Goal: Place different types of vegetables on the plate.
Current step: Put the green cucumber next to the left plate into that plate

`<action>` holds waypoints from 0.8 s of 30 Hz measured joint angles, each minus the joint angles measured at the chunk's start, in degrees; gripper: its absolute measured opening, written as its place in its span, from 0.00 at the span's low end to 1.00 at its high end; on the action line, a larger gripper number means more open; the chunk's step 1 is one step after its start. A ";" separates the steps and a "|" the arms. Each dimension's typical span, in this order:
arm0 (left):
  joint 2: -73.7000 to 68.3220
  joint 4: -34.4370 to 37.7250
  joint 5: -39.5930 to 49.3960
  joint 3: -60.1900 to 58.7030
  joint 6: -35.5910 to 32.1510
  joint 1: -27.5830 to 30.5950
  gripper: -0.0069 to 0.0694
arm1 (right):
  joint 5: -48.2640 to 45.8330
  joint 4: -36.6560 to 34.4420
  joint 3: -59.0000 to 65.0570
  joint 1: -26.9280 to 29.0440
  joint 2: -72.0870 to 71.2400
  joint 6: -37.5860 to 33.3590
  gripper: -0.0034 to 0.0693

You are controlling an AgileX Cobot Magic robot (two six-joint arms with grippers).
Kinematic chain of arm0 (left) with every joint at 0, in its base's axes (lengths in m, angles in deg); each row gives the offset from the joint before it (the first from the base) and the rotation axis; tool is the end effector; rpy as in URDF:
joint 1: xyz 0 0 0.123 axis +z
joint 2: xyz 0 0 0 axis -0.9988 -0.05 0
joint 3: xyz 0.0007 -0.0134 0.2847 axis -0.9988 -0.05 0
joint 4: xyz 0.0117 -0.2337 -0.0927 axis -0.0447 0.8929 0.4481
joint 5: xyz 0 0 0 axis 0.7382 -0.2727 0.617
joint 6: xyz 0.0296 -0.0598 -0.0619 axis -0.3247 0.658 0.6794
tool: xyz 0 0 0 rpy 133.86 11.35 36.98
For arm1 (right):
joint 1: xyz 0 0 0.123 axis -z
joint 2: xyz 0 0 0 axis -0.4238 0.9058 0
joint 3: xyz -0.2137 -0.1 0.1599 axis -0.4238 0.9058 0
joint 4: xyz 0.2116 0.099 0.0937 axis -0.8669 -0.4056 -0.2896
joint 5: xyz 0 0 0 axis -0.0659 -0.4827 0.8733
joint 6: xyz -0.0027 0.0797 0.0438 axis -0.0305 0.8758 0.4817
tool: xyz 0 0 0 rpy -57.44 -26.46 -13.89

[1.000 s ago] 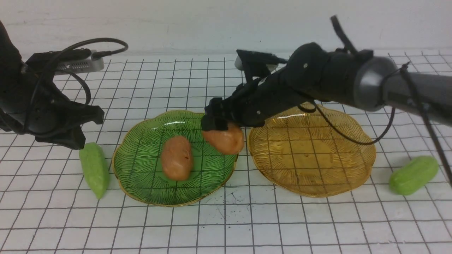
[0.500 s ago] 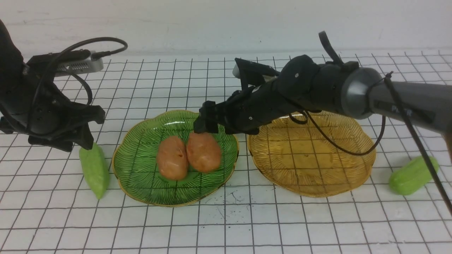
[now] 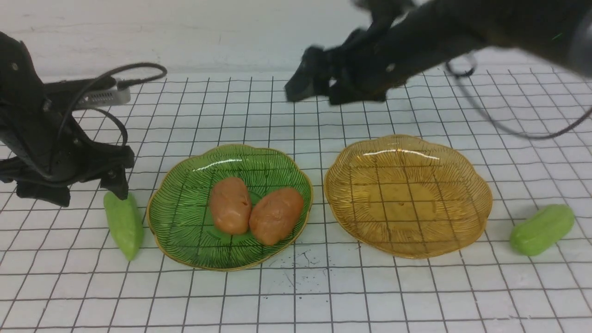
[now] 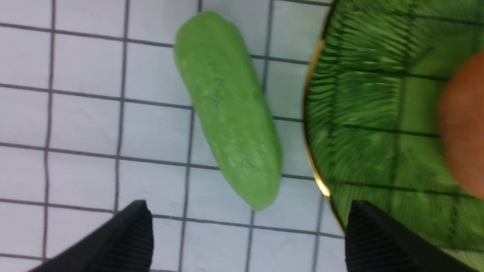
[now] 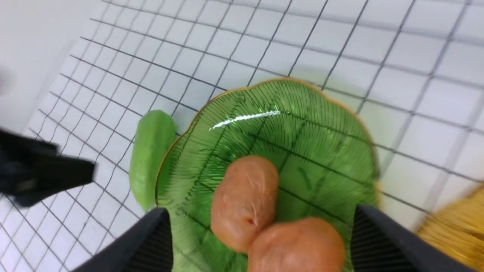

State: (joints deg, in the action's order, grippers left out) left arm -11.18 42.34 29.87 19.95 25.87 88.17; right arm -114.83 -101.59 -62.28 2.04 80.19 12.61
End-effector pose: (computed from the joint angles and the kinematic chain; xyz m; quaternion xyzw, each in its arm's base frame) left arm 0.3406 0.0078 0.2568 -0.0785 0.9855 0.0002 0.1507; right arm 0.3721 0.2042 0.3402 -0.1857 0.8912 0.3142 0.2695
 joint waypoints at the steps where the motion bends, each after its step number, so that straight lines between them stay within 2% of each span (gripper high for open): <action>1: -1.36 -1.25 -0.07 0.00 1.51 0.62 0.90 | -3.36 3.14 -0.86 1.20 -1.97 2.05 0.83; 5: -3.88 -0.62 -1.59 0.00 4.41 3.36 0.86 | -13.05 13.64 -2.74 4.46 -6.36 6.87 0.83; 9: -7.14 4.82 -3.21 1.67 4.51 5.54 0.84 | -18.77 21.72 -2.98 6.61 -9.23 10.49 0.83; 15: -12.45 9.29 -4.14 5.68 4.46 5.59 0.84 | -19.47 21.90 -2.98 6.74 -10.94 11.10 0.83; 21: -16.57 8.68 -4.39 7.59 4.42 5.59 0.84 | -19.59 22.32 -2.98 6.74 -10.95 10.83 0.83; 24: -18.03 6.53 -4.45 7.63 4.42 5.59 0.81 | -19.59 23.73 -2.98 6.74 -10.95 10.83 0.83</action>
State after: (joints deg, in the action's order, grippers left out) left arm -29.21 48.87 25.42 27.58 30.29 93.76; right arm -134.42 -77.86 -65.26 8.78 69.24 23.44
